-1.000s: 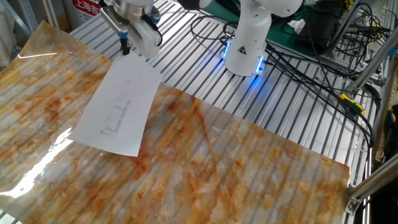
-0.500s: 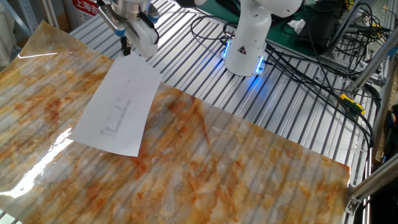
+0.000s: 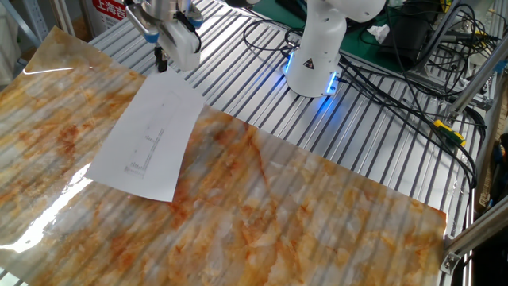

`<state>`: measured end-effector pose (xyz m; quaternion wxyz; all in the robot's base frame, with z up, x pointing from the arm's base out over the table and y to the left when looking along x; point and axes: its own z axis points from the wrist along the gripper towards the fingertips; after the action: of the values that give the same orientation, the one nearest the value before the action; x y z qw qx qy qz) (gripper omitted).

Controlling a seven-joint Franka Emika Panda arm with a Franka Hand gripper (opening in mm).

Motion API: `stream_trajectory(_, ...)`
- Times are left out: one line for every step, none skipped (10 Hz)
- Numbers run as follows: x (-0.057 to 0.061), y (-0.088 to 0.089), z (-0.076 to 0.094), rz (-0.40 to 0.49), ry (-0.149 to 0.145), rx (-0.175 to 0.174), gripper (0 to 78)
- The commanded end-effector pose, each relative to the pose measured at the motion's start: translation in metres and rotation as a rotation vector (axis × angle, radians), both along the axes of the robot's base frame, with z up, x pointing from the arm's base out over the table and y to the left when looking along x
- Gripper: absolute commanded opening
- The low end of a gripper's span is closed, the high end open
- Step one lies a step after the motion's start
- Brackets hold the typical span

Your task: Flip over and spread out the paper that is laid flat on the table

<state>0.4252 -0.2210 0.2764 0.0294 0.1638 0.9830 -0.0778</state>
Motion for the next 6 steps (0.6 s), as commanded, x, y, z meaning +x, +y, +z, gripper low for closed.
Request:
stream_trajectory(0.001,-0.029,0.050,0.031,-0.021,-0.013,1.3)
stream_trajectory(0.001,-0.030,0.052,0.033,-0.019,-0.019,1.3)
stream_trajectory(-0.003,-0.041,0.069,0.052,-0.004,-0.038,1.3)
stream_trajectory(-0.003,-0.042,0.070,0.052,-0.004,-0.039,1.3)
stream_trajectory(-0.002,-0.045,0.075,0.057,-0.004,-0.055,1.3)
stream_trajectory(-0.001,-0.046,0.077,0.058,-0.003,-0.065,1.3)
